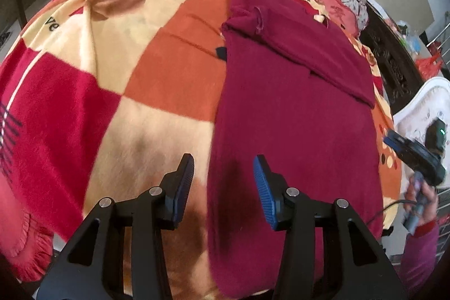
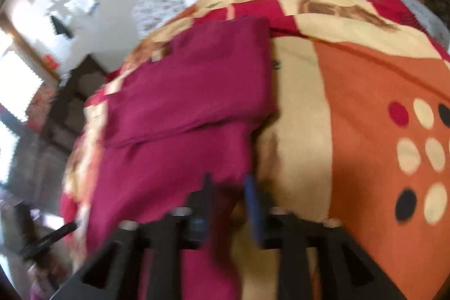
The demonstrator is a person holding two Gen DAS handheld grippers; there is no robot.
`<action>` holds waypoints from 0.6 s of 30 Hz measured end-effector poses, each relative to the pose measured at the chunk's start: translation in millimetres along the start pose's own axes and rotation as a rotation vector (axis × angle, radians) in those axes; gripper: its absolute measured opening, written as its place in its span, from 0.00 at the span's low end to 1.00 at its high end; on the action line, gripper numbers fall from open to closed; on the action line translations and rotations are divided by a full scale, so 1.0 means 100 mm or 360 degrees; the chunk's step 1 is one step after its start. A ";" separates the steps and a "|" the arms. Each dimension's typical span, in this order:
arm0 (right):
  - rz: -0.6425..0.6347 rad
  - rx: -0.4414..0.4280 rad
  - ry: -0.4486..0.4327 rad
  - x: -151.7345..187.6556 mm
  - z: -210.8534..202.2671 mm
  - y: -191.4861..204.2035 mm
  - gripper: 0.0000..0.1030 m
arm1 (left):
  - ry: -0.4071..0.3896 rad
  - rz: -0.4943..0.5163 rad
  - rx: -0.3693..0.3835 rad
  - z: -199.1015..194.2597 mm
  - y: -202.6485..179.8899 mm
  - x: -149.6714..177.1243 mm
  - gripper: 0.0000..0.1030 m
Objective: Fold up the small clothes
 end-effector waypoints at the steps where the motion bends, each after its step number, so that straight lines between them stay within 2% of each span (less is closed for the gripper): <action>1: -0.0031 -0.0034 0.0020 0.15 -0.10 0.02 0.49 | 0.0010 -0.0011 0.0009 0.00 0.01 0.03 0.42; 4: -0.0073 -0.0045 0.0084 0.54 -0.21 -0.02 0.49 | 0.0040 -0.0050 0.0051 0.01 0.05 0.14 0.42; 7: -0.0081 0.0001 0.0145 0.81 -0.05 -0.02 0.49 | 0.0076 -0.0037 0.0029 0.08 0.07 0.20 0.43; 9: -0.0141 0.0086 0.0085 0.88 -0.01 0.03 0.36 | 0.0103 -0.0053 0.0024 0.13 0.07 0.23 0.43; 10: -0.0154 0.0109 0.0042 0.88 -0.03 0.04 0.07 | 0.0098 -0.0060 0.0036 0.13 0.07 0.24 0.43; 12: -0.0092 0.0075 0.0053 0.92 -0.11 0.03 0.06 | 0.0094 -0.0063 0.0044 0.09 0.05 0.26 0.43; 15: -0.0106 0.0136 0.0044 1.00 -0.28 -0.08 0.06 | 0.0081 -0.0056 0.0058 0.01 0.05 0.29 0.43; 18: -0.0105 0.0154 0.0094 1.09 -0.25 -0.15 0.06 | 0.0054 -0.0080 0.0075 -0.04 0.06 0.31 0.43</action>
Point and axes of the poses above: each gripper's, at about its wrist camera, not at the fingertips, and z roughly the way its jaws point, y to its left, x to its underside, the point moved 5 cm from there along z, roughly the way its jaws point, and after that the axes turned 13 degrees about x, right-handed, at the moved point
